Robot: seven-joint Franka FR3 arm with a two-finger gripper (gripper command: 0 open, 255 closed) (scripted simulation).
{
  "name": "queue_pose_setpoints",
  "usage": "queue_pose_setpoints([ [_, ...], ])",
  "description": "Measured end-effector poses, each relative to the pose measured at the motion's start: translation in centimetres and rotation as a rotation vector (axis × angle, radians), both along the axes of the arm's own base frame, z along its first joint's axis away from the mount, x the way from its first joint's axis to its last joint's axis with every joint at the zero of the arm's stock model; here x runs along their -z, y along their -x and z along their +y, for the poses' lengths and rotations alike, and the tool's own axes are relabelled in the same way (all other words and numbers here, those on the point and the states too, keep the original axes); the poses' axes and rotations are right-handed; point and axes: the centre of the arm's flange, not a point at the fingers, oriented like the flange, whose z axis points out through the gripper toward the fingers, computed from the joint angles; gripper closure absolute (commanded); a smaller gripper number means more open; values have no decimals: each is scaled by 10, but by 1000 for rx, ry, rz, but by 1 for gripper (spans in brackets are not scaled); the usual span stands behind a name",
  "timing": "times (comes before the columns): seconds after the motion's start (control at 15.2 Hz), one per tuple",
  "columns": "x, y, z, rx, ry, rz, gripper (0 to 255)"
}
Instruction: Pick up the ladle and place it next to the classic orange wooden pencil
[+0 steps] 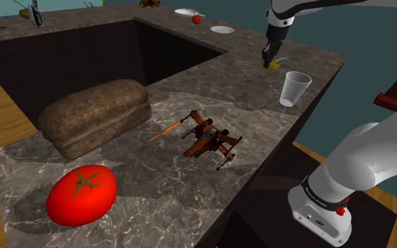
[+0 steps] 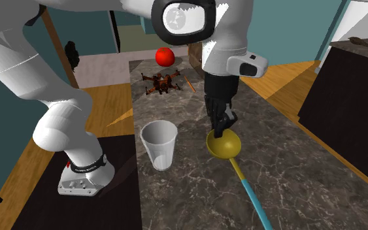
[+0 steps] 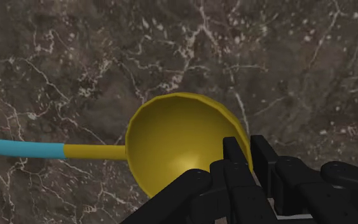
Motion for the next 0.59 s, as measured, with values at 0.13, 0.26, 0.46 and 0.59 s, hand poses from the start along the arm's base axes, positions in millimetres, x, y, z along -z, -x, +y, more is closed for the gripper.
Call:
queue_pose_setpoints([
  [0.13,-11,0,0,0,0,0,255],
  [0.26,-21,0,0,0,0,0,255],
  [0.46,-37,0,0,0,0,0,255],
  [0.59,-44,-1,6,0,0,0,255],
])
